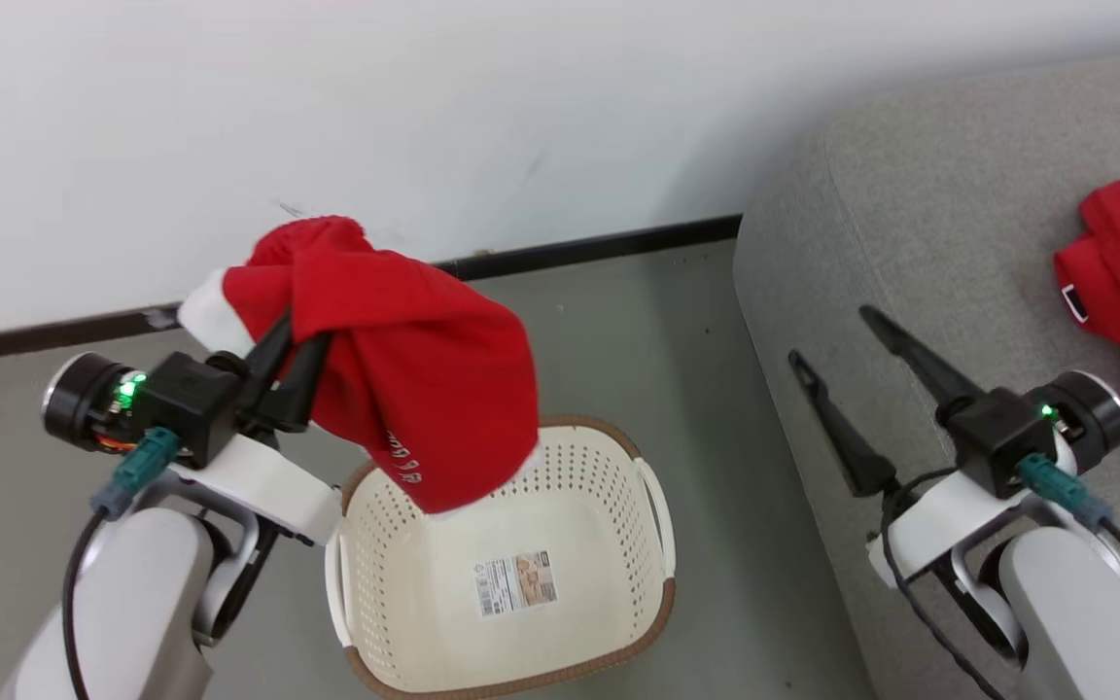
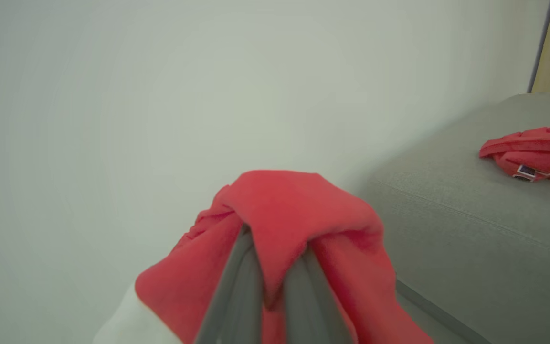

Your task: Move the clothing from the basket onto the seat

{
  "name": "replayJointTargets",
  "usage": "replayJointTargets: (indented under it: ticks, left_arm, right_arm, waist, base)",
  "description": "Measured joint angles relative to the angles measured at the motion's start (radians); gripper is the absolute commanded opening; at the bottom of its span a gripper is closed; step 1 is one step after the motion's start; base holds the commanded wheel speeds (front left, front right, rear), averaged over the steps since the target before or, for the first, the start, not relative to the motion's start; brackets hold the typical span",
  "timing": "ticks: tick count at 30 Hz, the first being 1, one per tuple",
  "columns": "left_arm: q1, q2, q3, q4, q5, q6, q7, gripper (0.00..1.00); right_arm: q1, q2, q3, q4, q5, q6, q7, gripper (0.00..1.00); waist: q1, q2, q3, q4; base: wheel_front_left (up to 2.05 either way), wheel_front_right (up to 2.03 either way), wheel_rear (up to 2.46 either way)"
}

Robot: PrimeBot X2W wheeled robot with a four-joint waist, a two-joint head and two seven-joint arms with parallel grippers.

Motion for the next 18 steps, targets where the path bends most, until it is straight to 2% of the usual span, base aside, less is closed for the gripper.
replayJointTargets:
  ticks: [4, 10, 18]
  left_arm:
    - [0.006, -0.007, -0.025, -0.042, 0.0, -0.013, 0.028, 0.0]
    - [0.007, -0.022, -0.063, -0.098, 0.0, -0.03, 0.064, 0.0]
    - [0.014, -0.046, -0.117, -0.153, -0.018, -0.047, 0.115, 0.0]
  right_arm:
    - [0.001, -0.035, 0.076, 0.025, 0.031, 0.0, 0.0, 1.0]
    - [0.003, -0.05, 0.19, 0.035, 0.195, 0.0, 0.0, 1.0]
    - [-0.064, -0.148, 0.362, 0.052, 0.334, 0.0, 0.018, 1.0]
  waist:
    - [0.0, 0.0, -0.043, 0.016]
    - [0.0, 0.0, -0.1, 0.037]
    - [0.0, 0.0, -0.163, 0.062]
  base:
    - [0.0, 0.0, 0.0]
    - [0.0, 0.0, 0.0]
    - [0.0, 0.0, 0.0]
